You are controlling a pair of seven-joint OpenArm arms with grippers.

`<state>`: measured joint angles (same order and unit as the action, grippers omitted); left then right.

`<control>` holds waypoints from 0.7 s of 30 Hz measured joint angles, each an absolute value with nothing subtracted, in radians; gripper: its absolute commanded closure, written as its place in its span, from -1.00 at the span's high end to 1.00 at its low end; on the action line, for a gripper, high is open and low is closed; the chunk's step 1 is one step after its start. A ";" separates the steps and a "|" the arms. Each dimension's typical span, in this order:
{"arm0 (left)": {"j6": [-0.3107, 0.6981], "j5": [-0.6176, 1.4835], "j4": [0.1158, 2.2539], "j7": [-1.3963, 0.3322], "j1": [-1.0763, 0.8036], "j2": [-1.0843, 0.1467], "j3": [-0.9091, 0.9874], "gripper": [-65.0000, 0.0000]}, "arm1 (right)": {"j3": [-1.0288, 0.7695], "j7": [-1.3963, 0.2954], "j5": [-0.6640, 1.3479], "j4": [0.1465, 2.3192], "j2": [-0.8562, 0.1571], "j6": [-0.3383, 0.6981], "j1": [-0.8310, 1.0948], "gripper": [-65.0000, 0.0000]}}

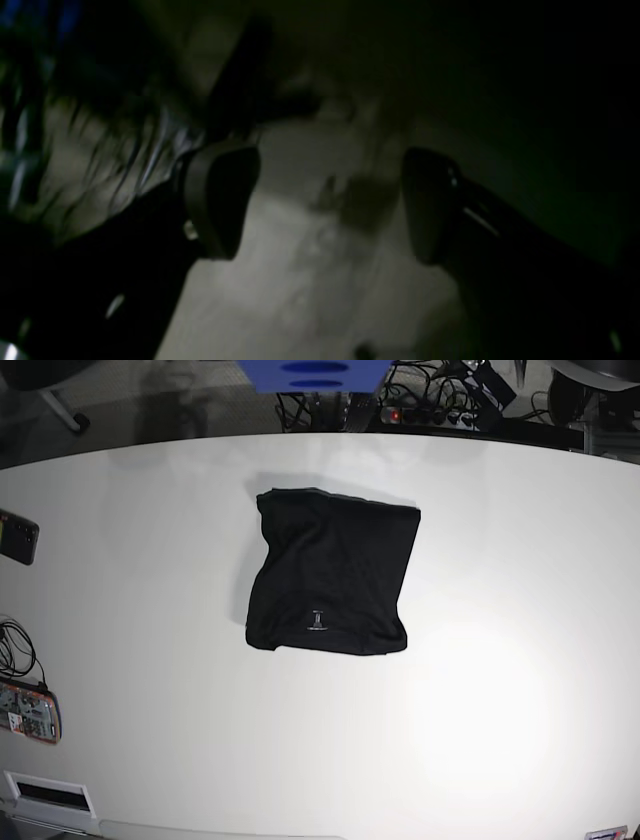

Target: Fold the T-shirt properly

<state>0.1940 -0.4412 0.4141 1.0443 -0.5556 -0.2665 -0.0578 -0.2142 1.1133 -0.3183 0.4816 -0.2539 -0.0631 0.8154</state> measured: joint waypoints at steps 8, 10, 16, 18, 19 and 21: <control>0.188 -0.424 -0.003 1.003 -0.329 -0.253 -0.115 0.98 | -0.210 1.090 -0.302 0.104 -0.257 -0.071 0.550 0.41; 0.191 -0.435 -0.001 0.879 -0.293 -0.245 -0.121 0.98 | -0.209 1.023 -0.312 -0.012 -0.256 -0.070 0.483 0.41; 0.190 -0.431 0.052 0.399 -0.172 -0.224 -0.121 0.98 | -0.209 0.725 -0.311 0.010 -0.246 -0.068 0.318 0.41; 0.188 -0.430 0.106 0.266 -0.159 -0.224 -0.121 0.98 | -0.209 0.609 -0.311 0.011 -0.252 -0.072 0.282 0.41; 0.190 -0.430 0.132 0.192 -0.153 -0.221 -0.121 0.98 | -0.209 0.541 -0.311 0.009 -0.253 -0.071 0.271 0.41; 0.190 -0.430 0.166 0.062 -0.145 -0.200 -0.121 0.98 | -0.152 0.394 -0.345 0.003 -0.252 -0.071 0.253 0.41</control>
<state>0.1902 -0.4301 0.1661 0.0620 -0.1448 -0.2001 -0.1215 -0.1520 0.3943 -0.3454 0.0029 -0.2523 -0.0708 0.2531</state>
